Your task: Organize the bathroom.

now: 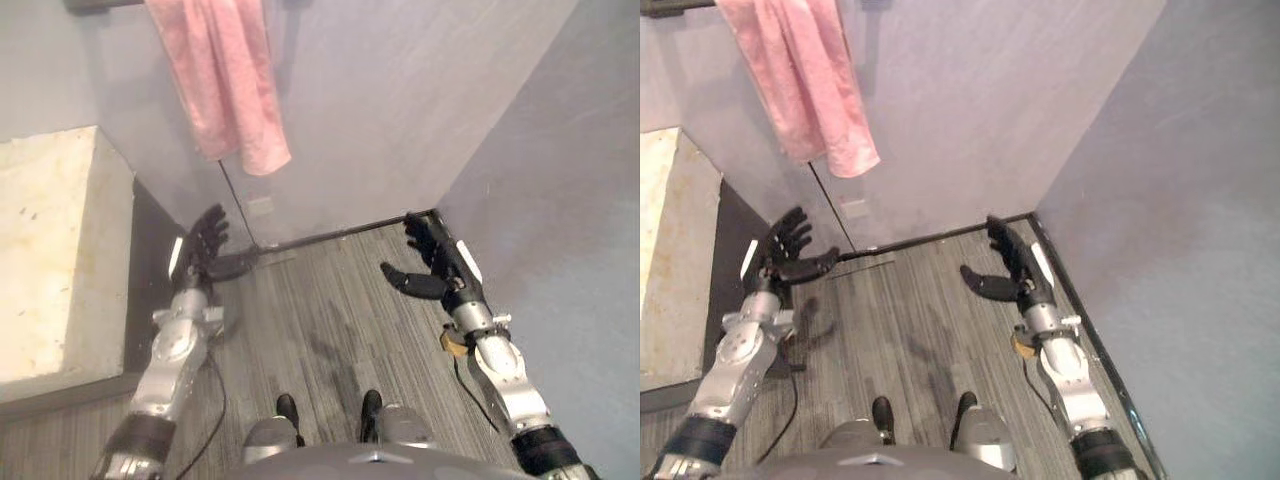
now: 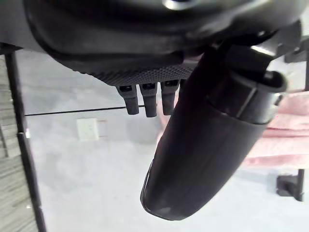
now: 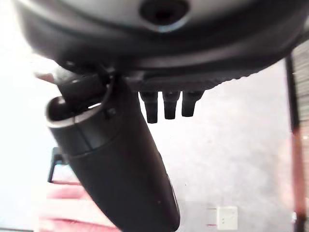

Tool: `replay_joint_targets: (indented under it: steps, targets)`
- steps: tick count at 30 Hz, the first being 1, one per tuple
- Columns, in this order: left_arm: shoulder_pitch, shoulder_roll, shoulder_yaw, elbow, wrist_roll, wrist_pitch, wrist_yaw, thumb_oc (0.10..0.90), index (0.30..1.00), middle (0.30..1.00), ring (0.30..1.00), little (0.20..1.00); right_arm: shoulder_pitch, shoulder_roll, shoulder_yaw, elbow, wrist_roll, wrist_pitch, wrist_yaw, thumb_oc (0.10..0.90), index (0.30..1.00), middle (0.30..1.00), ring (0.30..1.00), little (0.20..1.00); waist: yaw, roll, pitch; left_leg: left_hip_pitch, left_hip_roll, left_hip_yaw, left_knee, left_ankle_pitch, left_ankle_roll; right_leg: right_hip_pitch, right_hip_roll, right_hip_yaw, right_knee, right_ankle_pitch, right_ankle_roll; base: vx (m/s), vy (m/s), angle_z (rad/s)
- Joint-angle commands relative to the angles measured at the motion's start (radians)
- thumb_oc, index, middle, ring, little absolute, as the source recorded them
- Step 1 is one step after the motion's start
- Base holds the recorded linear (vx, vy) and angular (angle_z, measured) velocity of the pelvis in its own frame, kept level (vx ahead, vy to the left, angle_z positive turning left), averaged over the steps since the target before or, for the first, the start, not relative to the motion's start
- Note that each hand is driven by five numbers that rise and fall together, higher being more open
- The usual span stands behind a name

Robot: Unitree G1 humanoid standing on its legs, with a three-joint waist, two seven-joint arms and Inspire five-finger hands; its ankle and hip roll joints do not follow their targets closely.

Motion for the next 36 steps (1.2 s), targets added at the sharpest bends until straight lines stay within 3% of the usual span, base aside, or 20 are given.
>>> replay_joint_targets:
  steps: [1, 3, 4, 6, 9, 13, 16, 19, 21, 23, 26, 27, 29, 31, 36]
  targets:
    - [-0.108, -0.001, -0.045, -0.106, 0.055, -0.145, 0.075, 0.8, 0.9, 0.9, 0.9, 0.9, -0.159, -0.029, 0.014, -0.006, -0.024, -0.162, -0.077, 0.8, 0.9, 0.9, 0.9, 0.9, 0.016, -0.01, -0.091, -0.067, -0.102, -0.096, 0.04, -0.046, 0.001, -0.029, -0.043, -0.027, 0.152, -0.178, 0.122, 0.25, -0.227, 0.03]
    - [-0.123, -0.001, -0.052, -0.125, 0.075, -0.163, 0.102, 0.8, 0.9, 0.9, 0.9, 0.9, -0.175, -0.037, 0.012, -0.01, -0.017, -0.165, -0.064, 0.8, 0.9, 0.9, 0.9, 0.9, 0.017, -0.024, -0.088, -0.053, -0.108, -0.099, 0.039, -0.058, -0.01, -0.009, -0.054, -0.049, 0.01, -0.16, 0.119, 0.22, -0.2, 0.16]
    - [-0.136, 0.001, -0.061, -0.178, 0.099, -0.159, 0.143, 0.8, 0.9, 0.9, 0.9, 0.9, -0.187, -0.067, 0.002, -0.05, -0.033, -0.16, -0.076, 0.8, 0.9, 0.9, 0.9, 0.9, 0.005, -0.058, -0.088, -0.033, -0.134, -0.1, 0.035, -0.09, -0.016, -0.029, -0.058, -0.033, -0.2, -0.075, 0.131, 0.25, -0.216, 0.25]
    - [-0.143, 0.007, -0.075, -0.176, 0.107, -0.185, 0.162, 0.8, 0.9, 0.9, 0.9, 0.9, -0.196, -0.082, 0.005, -0.075, -0.023, -0.143, -0.097, 0.8, 0.9, 0.9, 0.9, 0.9, -0.02, -0.067, -0.082, 0.011, -0.153, -0.126, 0.03, -0.128, -0.002, -0.076, -0.046, 0.011, -0.252, 0.009, 0.153, 0.33, -0.185, 0.36]
    - [-0.162, -0.006, -0.072, -0.146, 0.112, -0.213, 0.154, 0.8, 0.9, 0.9, 0.9, 0.9, -0.229, -0.083, -0.003, -0.048, -0.019, -0.136, -0.103, 0.8, 0.9, 0.9, 0.9, 0.9, -0.027, -0.073, -0.095, 0.023, -0.164, -0.175, 0.032, -0.141, 0.01, -0.064, -0.012, 0.053, -0.25, -0.014, 0.13, 0.2, -0.131, 0.85]
    - [-0.17, -0.008, -0.079, -0.149, 0.127, -0.235, 0.187, 0.8, 0.9, 0.9, 0.9, 0.9, -0.256, -0.079, 0.009, -0.043, -0.045, -0.117, -0.119, 0.8, 0.9, 0.9, 0.9, 0.9, -0.029, -0.077, -0.114, 0.023, -0.164, -0.174, 0.069, -0.16, 0.007, -0.037, 0.01, 0.068, -0.25, -0.04, 0.114, 0.17, -0.133, 0.66]
    - [-0.186, -0.006, -0.093, -0.158, 0.145, -0.229, 0.217, 0.8, 0.9, 0.9, 0.9, 0.9, -0.271, -0.091, 0.01, -0.045, -0.03, -0.097, -0.124, 0.8, 0.9, 0.9, 0.9, 0.9, -0.031, -0.09, -0.124, -0.005, -0.162, -0.155, 0.163, -0.179, -0.015, -0.004, 0.021, 0.078, -0.264, -0.059, 0.092, 0.12, -0.088, 0.11]
    - [-0.217, -0.007, -0.103, -0.157, 0.17, -0.211, 0.245, 0.8, 0.9, 0.9, 0.9, 0.9, -0.283, -0.11, 0.01, -0.041, -0.024, -0.079, -0.109, 0.8, 0.9, 0.9, 0.9, 0.9, -0.027, -0.115, -0.119, -0.093, -0.17, -0.17, 0.381, -0.156, -0.049, 0.033, 0.025, 0.087, -0.262, -0.085, 0.06, 0.1, -0.081, 0.11]
    - [-0.229, -0.004, -0.096, -0.148, 0.174, -0.216, 0.243, 0.8, 0.9, 0.9, 0.9, 0.9, -0.291, -0.12, 0.01, -0.033, -0.024, -0.069, -0.103, 0.8, 0.9, 0.9, 0.9, 0.9, -0.025, -0.121, -0.116, -0.138, -0.157, -0.175, 0.45, -0.143, -0.057, 0.045, 0.029, 0.089, -0.249, -0.102, 0.048, 0.11, -0.042, 0.12]
    - [-0.236, -0.001, -0.089, -0.144, 0.182, -0.22, 0.235, 0.8, 0.9, 0.9, 0.9, 0.9, -0.293, -0.124, 0.007, -0.029, -0.008, -0.059, -0.09, 0.8, 0.9, 0.9, 0.9, 0.9, -0.027, -0.122, -0.116, -0.138, -0.135, -0.172, 0.427, -0.151, -0.054, 0.051, 0.033, 0.09, -0.242, -0.114, 0.046, 0.13, -0.001, 0.16]
    - [-0.25, 0.013, -0.081, -0.15, 0.214, -0.227, 0.25, 0.8, 0.9, 0.9, 0.9, 0.9, -0.295, -0.118, 0.01, -0.01, -0.022, -0.06, -0.077, 0.8, 0.9, 0.9, 0.9, 0.9, -0.029, -0.102, -0.119, -0.09, -0.068, -0.156, 0.229, -0.125, -0.062, 0.081, 0.047, 0.08, -0.251, -0.136, 0.053, 0.22, 0.103, 0.11]
    - [-0.254, 0.021, -0.076, -0.153, 0.227, -0.236, 0.263, 0.8, 0.9, 0.9, 0.9, 0.9, -0.285, -0.111, 0.013, -0.002, -0.034, -0.066, -0.079, 0.8, 0.9, 0.9, 0.9, 0.9, -0.028, -0.085, -0.12, -0.08, -0.021, -0.144, 0.103, -0.045, -0.086, 0.111, 0.06, 0.077, -0.273, -0.147, 0.056, 0.23, 0.141, 0.1]
    - [-0.255, 0.034, -0.072, -0.162, 0.232, -0.249, 0.284, 0.8, 0.9, 0.9, 0.9, 0.9, -0.259, -0.114, 0.017, -0.017, -0.042, -0.065, -0.077, 0.8, 0.9, 0.9, 0.9, 0.9, -0.023, -0.071, -0.119, -0.114, 0.034, -0.135, 0.018, 0.049, -0.116, 0.156, 0.062, 0.084, -0.308, -0.159, 0.063, 0.31, 0.173, 0.02]
    - [-0.261, 0.037, -0.06, -0.167, 0.243, -0.249, 0.288, 0.8, 0.9, 0.9, 0.9, 0.9, -0.239, -0.131, 0.015, -0.044, -0.037, -0.061, -0.069, 0.8, 0.9, 0.9, 0.9, 0.9, -0.022, -0.056, -0.115, -0.142, 0.075, -0.123, -0.013, 0.098, -0.129, 0.181, 0.054, 0.074, -0.311, -0.173, 0.065, 0.28, 0.202, -0.17]
    - [-0.267, 0.081, -0.034, -0.157, 0.236, -0.206, 0.239, 0.8, 0.9, 0.9, 0.9, 0.9, -0.269, -0.139, 0.035, -0.032, -0.018, -0.072, -0.05, 0.8, 0.9, 0.9, 0.9, 0.9, -0.017, -0.029, -0.134, -0.11, 0.057, -0.161, -0.022, 0.064, -0.128, 0.175, 0.02, 0.067, -0.267, -0.206, 0.075, 0.23, 0.223, -0.17]
